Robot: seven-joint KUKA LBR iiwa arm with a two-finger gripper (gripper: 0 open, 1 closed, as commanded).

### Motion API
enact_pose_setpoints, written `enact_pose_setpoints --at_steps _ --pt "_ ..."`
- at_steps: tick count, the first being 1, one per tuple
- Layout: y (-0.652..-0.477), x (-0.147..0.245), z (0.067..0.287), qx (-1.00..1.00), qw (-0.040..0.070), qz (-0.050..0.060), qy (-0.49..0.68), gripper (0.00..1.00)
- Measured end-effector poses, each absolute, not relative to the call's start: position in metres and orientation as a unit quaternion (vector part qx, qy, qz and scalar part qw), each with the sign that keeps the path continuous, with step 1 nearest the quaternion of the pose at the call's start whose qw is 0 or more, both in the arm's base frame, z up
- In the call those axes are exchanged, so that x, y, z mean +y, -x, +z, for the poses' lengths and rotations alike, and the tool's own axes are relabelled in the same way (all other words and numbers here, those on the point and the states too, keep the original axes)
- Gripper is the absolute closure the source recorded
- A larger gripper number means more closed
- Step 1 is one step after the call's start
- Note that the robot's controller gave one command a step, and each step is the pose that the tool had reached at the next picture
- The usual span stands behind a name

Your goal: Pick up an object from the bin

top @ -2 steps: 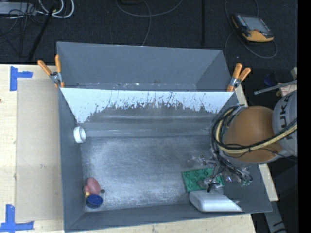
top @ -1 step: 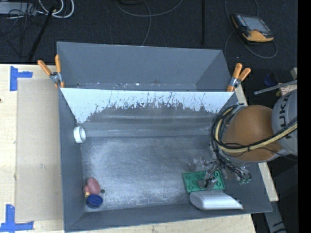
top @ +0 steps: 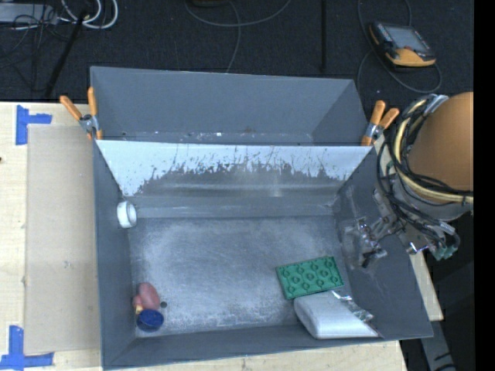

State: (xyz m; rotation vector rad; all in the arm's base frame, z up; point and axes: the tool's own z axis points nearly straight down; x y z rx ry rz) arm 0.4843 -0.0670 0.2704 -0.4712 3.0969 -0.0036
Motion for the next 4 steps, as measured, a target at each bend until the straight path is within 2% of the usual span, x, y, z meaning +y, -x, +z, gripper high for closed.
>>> enact_pose_setpoints --at_steps 1,2,3,4 --pt "-0.480 0.001 0.129 0.956 -0.003 0.002 0.294 1.00" --pt "-0.507 -0.120 0.292 0.937 0.004 -0.004 0.349 1.00" --pt "-0.485 -0.136 0.172 0.902 -0.003 0.003 0.432 1.00" --pt "-0.487 -0.136 0.176 0.902 0.000 0.001 0.432 0.00"
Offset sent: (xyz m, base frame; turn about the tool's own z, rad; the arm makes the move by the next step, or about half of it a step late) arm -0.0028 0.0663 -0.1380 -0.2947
